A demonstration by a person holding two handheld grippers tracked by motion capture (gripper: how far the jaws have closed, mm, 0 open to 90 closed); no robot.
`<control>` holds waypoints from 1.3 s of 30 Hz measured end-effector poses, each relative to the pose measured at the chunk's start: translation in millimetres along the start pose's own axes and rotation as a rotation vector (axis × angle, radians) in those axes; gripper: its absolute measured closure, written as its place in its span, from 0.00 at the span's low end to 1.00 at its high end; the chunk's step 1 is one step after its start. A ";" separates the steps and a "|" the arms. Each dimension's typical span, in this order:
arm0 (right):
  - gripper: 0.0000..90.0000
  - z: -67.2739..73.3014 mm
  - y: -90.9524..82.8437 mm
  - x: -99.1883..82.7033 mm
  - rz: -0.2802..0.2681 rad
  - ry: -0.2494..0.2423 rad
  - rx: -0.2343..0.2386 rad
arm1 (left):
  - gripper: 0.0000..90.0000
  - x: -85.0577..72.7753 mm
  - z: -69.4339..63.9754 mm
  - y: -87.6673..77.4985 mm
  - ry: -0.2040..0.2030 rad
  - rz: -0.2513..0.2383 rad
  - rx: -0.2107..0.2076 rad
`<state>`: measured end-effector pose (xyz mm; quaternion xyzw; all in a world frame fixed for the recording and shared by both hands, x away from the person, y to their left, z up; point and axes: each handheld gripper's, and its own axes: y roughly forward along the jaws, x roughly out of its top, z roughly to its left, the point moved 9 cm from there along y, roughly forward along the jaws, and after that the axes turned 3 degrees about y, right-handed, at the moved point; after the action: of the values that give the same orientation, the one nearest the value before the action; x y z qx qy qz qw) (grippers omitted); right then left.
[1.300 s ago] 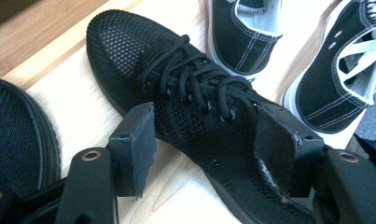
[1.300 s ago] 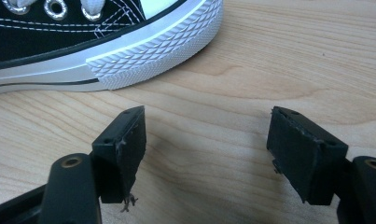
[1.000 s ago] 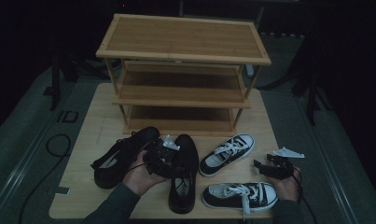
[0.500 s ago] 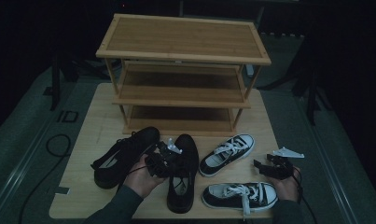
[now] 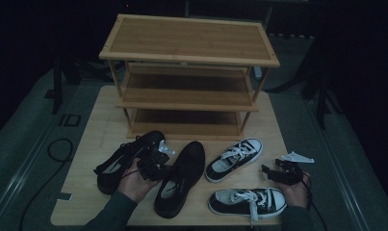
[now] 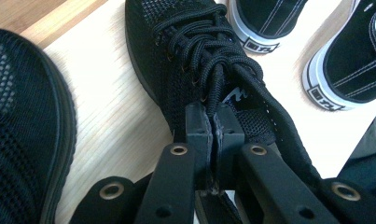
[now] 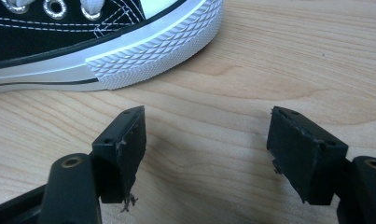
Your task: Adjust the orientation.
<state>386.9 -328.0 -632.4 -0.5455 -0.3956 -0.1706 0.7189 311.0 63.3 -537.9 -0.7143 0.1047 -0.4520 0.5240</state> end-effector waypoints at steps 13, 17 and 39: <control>0.31 -0.1 0.0 0.0 0.000 0.000 0.000 | 0.97 -14.7 13.0 -10.9 0.017 0.016 0.019; 0.31 -0.1 0.0 0.0 0.000 0.000 0.000 | 0.97 -20.5 18.7 -15.0 0.010 0.017 0.031; 0.31 0.0 0.0 0.0 0.000 0.000 -0.001 | 0.97 -48.8 46.9 -34.5 -0.038 0.006 0.086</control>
<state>386.9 -328.0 -632.4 -0.5458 -0.3955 -0.1705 0.7187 307.4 139.2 -537.0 -0.6994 0.0774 -0.4407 0.5574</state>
